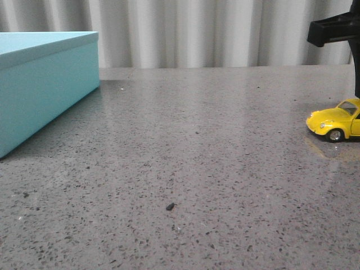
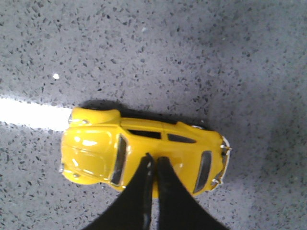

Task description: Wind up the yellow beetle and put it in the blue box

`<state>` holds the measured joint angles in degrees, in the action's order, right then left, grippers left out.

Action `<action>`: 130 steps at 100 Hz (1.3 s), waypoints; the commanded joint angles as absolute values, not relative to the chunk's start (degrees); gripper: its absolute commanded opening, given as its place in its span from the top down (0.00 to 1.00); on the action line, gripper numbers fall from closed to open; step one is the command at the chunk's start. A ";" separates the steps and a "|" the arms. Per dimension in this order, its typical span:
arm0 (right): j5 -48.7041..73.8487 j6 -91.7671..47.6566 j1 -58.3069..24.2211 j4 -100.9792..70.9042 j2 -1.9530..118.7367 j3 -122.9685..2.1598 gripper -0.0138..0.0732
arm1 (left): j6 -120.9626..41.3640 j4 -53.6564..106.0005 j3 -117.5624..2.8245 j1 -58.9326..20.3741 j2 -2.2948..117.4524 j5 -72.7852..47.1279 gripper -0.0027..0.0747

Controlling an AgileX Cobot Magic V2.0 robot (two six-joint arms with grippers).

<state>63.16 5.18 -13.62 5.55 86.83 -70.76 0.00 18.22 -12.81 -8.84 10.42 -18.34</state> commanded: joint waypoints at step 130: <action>61.15 4.38 -12.71 6.85 89.04 -72.03 0.90 | 0.00 18.64 -14.38 -9.24 11.45 -13.88 0.99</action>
